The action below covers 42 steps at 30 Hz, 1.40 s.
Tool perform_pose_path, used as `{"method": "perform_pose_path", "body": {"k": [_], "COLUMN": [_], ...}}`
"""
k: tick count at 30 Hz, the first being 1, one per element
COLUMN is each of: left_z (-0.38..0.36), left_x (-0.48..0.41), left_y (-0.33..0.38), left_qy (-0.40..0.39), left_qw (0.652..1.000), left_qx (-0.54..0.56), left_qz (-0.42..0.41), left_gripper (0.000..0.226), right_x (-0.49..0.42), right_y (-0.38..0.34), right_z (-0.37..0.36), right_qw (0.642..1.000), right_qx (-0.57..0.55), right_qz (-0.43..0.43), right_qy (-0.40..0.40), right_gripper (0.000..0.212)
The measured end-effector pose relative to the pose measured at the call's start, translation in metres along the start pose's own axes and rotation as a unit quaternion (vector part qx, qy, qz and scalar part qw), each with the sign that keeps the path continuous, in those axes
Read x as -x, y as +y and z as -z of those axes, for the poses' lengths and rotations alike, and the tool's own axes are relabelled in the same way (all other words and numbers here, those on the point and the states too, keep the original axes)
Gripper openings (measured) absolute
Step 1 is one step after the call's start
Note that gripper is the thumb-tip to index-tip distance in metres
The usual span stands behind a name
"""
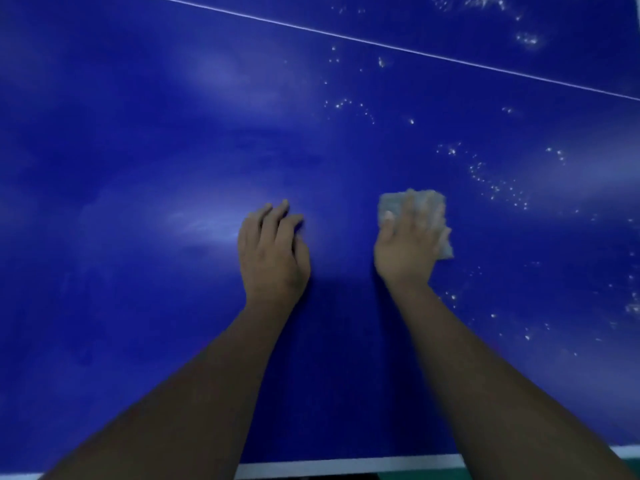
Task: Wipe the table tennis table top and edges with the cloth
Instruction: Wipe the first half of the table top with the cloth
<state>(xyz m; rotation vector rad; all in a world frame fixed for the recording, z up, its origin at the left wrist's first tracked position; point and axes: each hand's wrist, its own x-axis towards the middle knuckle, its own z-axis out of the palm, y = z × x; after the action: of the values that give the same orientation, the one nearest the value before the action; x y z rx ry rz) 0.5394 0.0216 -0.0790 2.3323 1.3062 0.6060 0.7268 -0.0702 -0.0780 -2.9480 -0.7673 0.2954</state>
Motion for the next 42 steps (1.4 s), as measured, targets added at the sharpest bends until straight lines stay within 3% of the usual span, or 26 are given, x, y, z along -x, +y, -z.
{"method": "perform_pose_path", "body": {"k": [5,9,11,15,18,23,28,32,34,38,42], "left_z": [-0.024,-0.032,-0.033,-0.033,-0.035,-0.036,-0.038,-0.037,-0.038,-0.04,-0.041], "left_x": [-0.038,-0.038,-0.04,-0.041,-0.041,-0.041,-0.042,-0.042,-0.042,-0.041,-0.04], "left_y": [0.007,0.006,0.007,0.009,0.011,0.011,0.008,0.01,0.01,0.007,0.003], "left_qy": [0.003,-0.025,-0.03,-0.022,-0.024,-0.021,-0.019,-0.018,-0.017,-0.023,-0.019], "left_qw": [0.999,0.995,0.994,0.995,0.993,0.99,0.988,0.986,0.985,0.982,0.981], "left_qx": [-0.048,-0.096,-0.101,-0.098,-0.11,-0.128,-0.144,-0.155,-0.162,-0.18,-0.182], "left_qz": [0.008,0.002,0.004,0.023,0.035,0.049,0.06,0.064,0.058,0.06,0.055], "left_gripper": [0.031,0.04,0.041,0.045,0.057,0.065,0.068,0.066,0.067,0.069,0.069], "right_x": [-0.003,-0.027,-0.042,-0.065,-0.062,-0.058,-0.074,-0.1,-0.117,-0.154,-0.163], "right_y": [-0.083,-0.069,-0.037,0.031,0.041,-0.039,-0.145,-0.166,-0.152,-0.085,-0.011], "right_z": [-0.02,-0.019,-0.012,0.005,0.005,-0.008,-0.022,-0.021,-0.015,0.0,0.014], "right_qw": [0.986,0.971,0.973,0.995,0.996,0.976,0.94,0.923,0.927,0.967,0.985], "right_qx": [0.0,0.003,0.017,-0.01,-0.013,0.022,-0.013,-0.009,-0.014,-0.003,-0.01], "right_qz": [0.166,0.236,0.229,0.098,0.086,0.217,0.339,0.382,0.374,0.255,0.169], "right_qy": [-0.033,-0.028,-0.015,0.023,0.014,-0.007,-0.032,-0.043,-0.039,-0.003,0.015], "right_gripper": [0.063,0.064,0.063,0.059,0.064,0.063,0.063,0.064,0.064,0.062,0.061]}}
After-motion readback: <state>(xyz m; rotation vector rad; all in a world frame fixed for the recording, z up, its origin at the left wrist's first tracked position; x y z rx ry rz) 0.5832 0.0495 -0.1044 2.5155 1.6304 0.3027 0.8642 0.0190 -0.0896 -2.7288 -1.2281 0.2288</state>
